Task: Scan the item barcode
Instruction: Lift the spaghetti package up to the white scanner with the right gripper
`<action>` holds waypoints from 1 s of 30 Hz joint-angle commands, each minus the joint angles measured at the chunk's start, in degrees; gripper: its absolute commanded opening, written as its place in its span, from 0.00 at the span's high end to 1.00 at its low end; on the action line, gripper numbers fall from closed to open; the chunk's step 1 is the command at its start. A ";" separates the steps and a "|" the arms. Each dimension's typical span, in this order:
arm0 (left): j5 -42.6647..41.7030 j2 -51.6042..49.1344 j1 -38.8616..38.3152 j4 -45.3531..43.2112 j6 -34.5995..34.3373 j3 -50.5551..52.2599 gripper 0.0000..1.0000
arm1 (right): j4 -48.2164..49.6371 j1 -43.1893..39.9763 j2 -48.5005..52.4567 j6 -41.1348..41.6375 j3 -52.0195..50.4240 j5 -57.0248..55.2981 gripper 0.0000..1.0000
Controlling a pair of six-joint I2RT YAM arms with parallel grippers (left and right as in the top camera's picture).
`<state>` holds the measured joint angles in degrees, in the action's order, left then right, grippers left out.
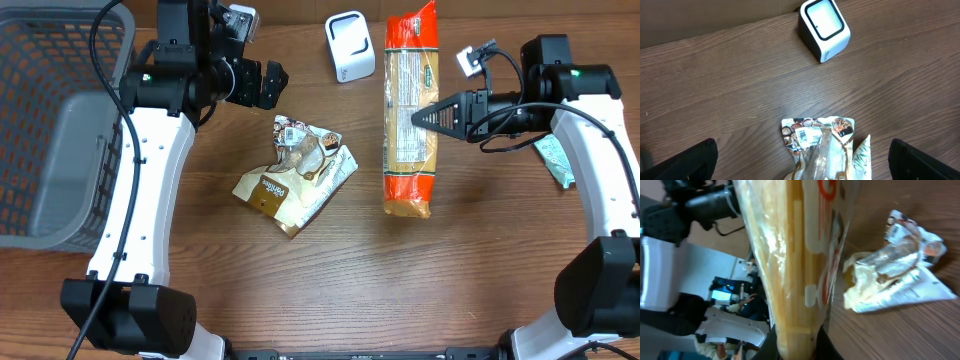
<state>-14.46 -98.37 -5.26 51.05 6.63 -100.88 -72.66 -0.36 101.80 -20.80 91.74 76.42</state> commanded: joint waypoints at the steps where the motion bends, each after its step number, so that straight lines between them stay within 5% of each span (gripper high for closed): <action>1: 0.02 0.87 -0.39 -0.24 1.09 -0.52 0.00 | 0.48 -0.04 -1.77 -0.44 1.64 11.78 0.96; 8: 0.02 0.87 -0.39 -0.24 1.09 -0.52 0.00 | 4.00 -0.04 -1.77 5.38 1.64 13.51 0.96; 21: 0.02 0.87 -0.39 -0.24 1.09 -0.52 0.01 | 42.23 -1.68 -1.92 55.06 2.54 13.46 0.96; 25: 0.02 0.87 -0.39 -0.24 1.09 -0.52 0.00 | 53.16 -1.36 -1.92 60.13 2.51 8.74 0.96; 30: 0.02 0.87 -0.39 -0.24 1.09 -0.52 0.00 | 56.26 1.73 -1.88 57.00 2.54 -7.45 0.96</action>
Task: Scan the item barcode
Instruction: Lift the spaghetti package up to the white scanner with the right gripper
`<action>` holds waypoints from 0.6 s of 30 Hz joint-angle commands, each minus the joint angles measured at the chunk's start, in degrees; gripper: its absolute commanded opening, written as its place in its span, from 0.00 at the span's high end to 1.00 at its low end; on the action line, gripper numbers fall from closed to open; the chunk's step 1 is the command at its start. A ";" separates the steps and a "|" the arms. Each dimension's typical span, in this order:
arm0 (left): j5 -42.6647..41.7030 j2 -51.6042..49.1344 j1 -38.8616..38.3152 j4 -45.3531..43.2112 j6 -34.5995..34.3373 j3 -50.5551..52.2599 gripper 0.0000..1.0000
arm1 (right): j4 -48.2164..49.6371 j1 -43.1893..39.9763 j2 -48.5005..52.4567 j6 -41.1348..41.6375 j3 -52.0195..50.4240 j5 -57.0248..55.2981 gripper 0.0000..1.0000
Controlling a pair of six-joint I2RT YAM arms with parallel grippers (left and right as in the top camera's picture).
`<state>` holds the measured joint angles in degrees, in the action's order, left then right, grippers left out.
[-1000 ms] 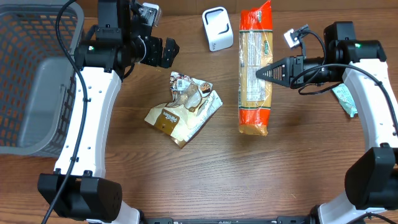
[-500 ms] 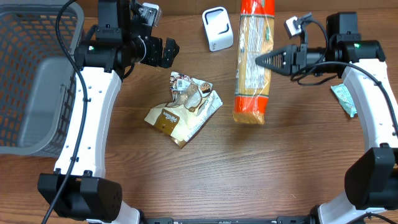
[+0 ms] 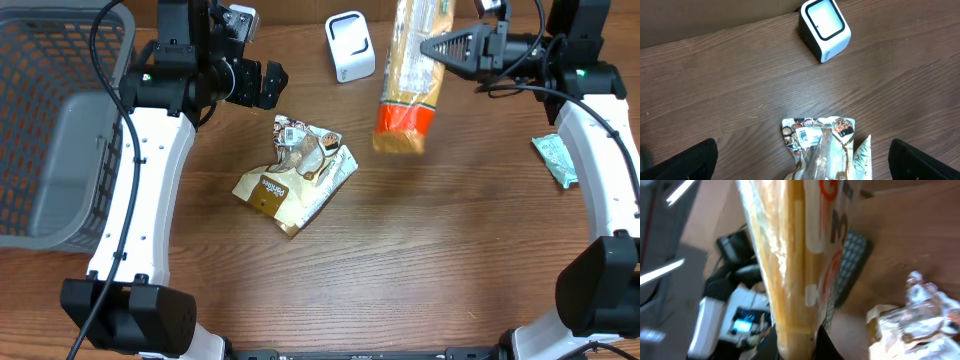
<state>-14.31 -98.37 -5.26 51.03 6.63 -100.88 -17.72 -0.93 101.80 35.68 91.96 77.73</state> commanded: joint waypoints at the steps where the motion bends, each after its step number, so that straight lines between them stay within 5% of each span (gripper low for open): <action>1: -0.13 0.87 -0.39 -0.22 1.09 -0.52 0.00 | 0.22 3.48 -1.81 -2.16 2.29 -14.95 0.96; 12: -0.13 0.87 -0.39 -0.22 1.09 -0.52 0.00 | -10.10 20.15 -0.04 -29.83 8.74 -85.20 0.97; 18: -0.13 0.87 -0.39 -0.22 1.09 -0.52 0.00 | -12.76 25.77 9.14 -41.53 21.62 -99.95 0.97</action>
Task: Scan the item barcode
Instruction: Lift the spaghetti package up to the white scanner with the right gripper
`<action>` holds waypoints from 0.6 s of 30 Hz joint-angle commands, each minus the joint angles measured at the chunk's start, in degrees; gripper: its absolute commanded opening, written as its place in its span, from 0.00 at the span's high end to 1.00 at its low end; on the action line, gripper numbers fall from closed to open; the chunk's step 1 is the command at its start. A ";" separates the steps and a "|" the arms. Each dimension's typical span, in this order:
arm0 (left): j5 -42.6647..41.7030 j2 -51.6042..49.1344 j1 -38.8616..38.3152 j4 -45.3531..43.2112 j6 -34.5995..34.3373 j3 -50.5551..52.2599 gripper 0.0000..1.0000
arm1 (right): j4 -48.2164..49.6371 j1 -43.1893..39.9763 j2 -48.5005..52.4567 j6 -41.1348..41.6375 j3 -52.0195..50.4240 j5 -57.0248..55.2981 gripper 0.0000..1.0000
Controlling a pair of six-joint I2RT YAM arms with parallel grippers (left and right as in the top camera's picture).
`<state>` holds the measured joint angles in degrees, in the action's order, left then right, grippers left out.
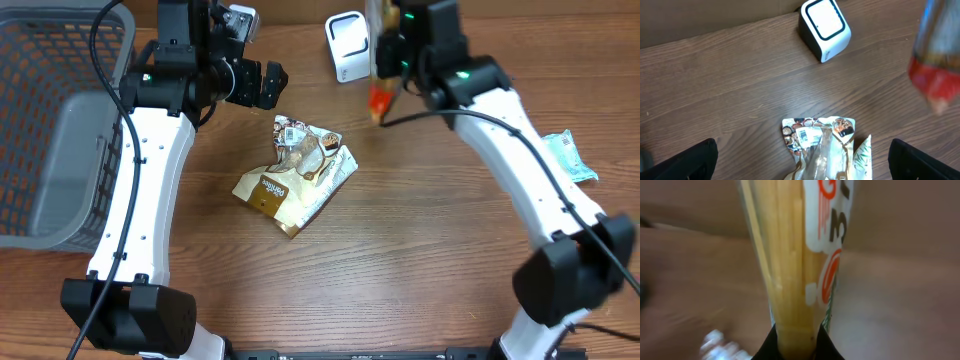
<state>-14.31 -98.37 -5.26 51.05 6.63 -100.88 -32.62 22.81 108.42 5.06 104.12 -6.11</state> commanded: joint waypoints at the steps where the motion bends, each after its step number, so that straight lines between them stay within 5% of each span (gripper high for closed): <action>1: -0.13 0.87 -0.39 -0.24 1.09 -0.52 0.00 | 2.84 2.45 4.33 -12.74 10.91 -17.59 0.96; 8: -0.13 0.87 -0.39 -0.24 1.09 -0.52 0.00 | 14.60 3.28 13.68 -31.61 12.33 -20.57 0.96; 14: -0.13 0.87 -0.39 -0.24 1.09 -0.52 0.00 | 15.34 3.28 17.46 -47.80 12.09 -7.93 0.96; 18: -0.13 0.87 -0.39 -0.24 1.09 -0.52 0.00 | 19.17 3.50 18.82 -50.16 12.09 -6.16 0.96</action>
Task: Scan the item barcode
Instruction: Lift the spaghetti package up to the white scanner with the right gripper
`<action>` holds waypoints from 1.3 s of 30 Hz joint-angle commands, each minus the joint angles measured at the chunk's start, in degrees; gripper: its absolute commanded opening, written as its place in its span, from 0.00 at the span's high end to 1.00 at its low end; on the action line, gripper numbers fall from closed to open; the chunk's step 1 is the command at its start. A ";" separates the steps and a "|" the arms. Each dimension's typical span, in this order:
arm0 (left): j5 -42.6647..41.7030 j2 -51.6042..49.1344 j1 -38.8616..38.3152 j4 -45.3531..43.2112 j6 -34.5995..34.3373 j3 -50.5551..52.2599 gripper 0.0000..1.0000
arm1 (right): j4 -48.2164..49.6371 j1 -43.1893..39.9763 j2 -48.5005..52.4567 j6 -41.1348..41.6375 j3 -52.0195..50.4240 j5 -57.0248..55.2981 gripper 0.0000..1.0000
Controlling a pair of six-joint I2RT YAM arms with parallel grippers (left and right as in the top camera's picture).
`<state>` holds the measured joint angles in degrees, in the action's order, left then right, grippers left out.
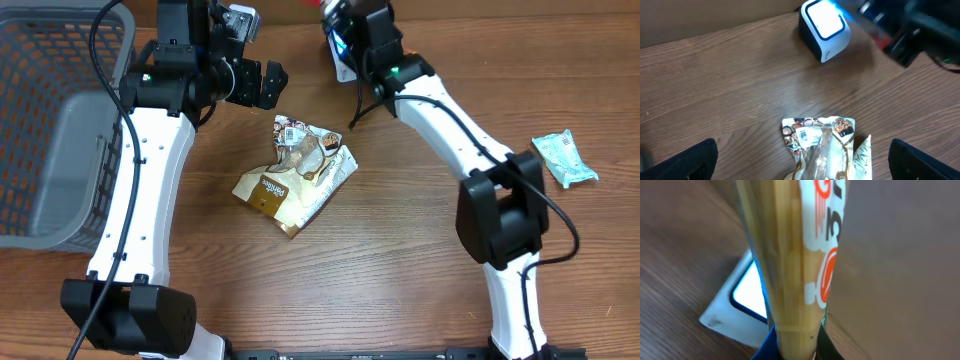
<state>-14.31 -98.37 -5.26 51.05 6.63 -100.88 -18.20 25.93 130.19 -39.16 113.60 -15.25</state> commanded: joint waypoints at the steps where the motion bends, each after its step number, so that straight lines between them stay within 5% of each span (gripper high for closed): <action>1: -0.11 0.87 -0.39 -0.24 1.09 -0.52 0.00 | 5.44 0.37 -2.62 -5.95 2.60 3.34 0.96; 35: -0.13 0.87 -0.42 -0.24 1.09 -0.52 0.00 | 7.39 0.37 0.79 -9.31 2.23 7.45 0.96; 39: -0.13 0.87 -0.39 -0.24 1.09 -0.52 0.00 | 7.43 0.37 0.04 -5.05 2.32 7.43 0.96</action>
<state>-14.31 -98.37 -5.26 51.05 6.63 -100.88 -13.02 26.28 133.25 -48.18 113.60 -7.73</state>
